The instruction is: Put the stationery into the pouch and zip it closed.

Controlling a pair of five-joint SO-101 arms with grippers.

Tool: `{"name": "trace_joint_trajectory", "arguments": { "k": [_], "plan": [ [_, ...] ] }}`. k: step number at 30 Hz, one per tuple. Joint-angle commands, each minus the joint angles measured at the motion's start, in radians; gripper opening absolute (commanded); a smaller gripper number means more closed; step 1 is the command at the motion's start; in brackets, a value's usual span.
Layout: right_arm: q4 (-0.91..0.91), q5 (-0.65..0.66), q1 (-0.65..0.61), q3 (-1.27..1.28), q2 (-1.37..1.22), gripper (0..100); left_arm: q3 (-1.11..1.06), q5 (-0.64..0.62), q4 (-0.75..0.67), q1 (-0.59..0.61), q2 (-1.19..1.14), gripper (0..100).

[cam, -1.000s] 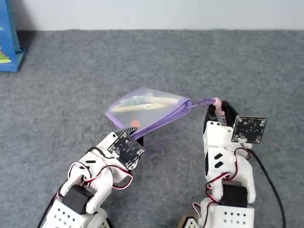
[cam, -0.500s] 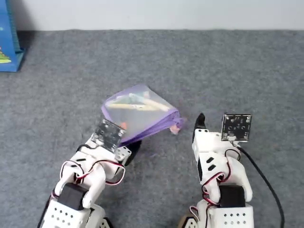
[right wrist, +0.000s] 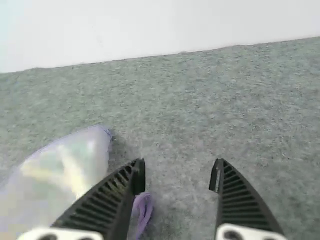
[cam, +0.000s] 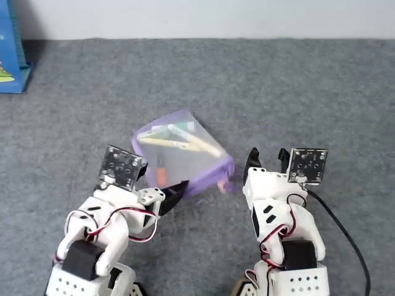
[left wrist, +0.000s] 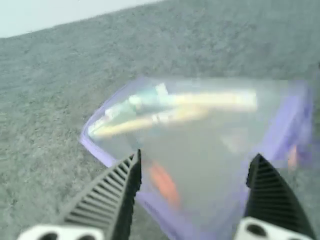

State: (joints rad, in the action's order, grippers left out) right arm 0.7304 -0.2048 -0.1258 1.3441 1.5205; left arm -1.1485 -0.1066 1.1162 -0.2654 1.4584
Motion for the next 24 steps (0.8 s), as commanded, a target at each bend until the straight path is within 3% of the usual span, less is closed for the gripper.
{"name": "trace_joint_trajectory", "arguments": {
  "k": [1,10,14,17,24],
  "plan": [
    [-0.002,-0.025,-0.005,-0.044,0.012,20.5,0.139,-0.063,0.049,-0.005,0.012,33],
    [0.033,-0.023,-0.005,-0.044,0.012,18.1,0.111,-0.068,0.034,0.015,0.012,29],
    [0.067,-0.017,-0.002,-0.049,0.013,0.9,0.102,-0.058,-0.017,0.104,0.012,12],
    [0.096,0.026,0.007,-0.049,0.013,4.0,0.077,0.046,-0.052,0.178,0.012,1],
    [0.200,0.181,0.077,-0.048,0.013,0.9,-0.082,0.135,-0.133,0.361,0.012,1]
  ]
}}
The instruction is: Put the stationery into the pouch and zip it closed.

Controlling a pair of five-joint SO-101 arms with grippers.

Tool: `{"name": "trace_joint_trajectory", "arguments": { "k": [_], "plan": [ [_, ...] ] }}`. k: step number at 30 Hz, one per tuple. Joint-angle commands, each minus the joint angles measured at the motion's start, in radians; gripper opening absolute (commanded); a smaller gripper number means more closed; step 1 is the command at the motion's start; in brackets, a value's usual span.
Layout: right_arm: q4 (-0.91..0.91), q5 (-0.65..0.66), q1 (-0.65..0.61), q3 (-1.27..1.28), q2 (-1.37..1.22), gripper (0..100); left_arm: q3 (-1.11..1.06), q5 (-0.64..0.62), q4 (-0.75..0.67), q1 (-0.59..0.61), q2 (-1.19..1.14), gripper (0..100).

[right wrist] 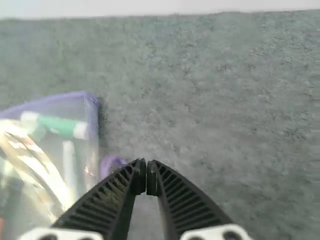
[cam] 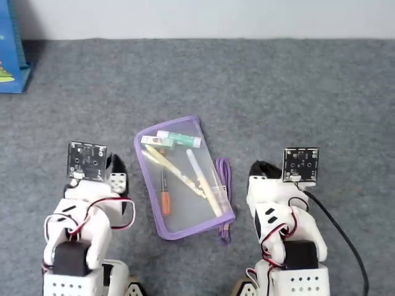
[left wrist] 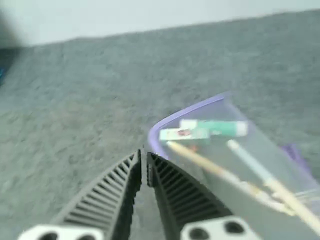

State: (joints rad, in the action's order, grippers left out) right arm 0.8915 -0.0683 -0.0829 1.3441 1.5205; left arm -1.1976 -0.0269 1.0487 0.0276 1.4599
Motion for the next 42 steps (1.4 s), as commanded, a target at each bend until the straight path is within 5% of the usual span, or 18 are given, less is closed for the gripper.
{"name": "trace_joint_trajectory", "arguments": {
  "k": [1,14,26,42],
  "plan": [
    [0.059,0.052,0.047,-0.046,0.013,0.9,-0.061,0.083,-0.087,0.092,0.011,1],
    [0.278,0.077,0.074,-0.037,0.013,0.9,-0.318,0.137,-0.181,0.140,0.011,2],
    [-0.007,0.081,0.091,0.331,0.013,0.9,-0.449,0.140,-0.183,0.074,0.011,1],
    [0.015,0.081,0.093,0.345,0.013,0.9,-0.463,0.138,-0.181,0.083,0.011,1]
  ]
}}
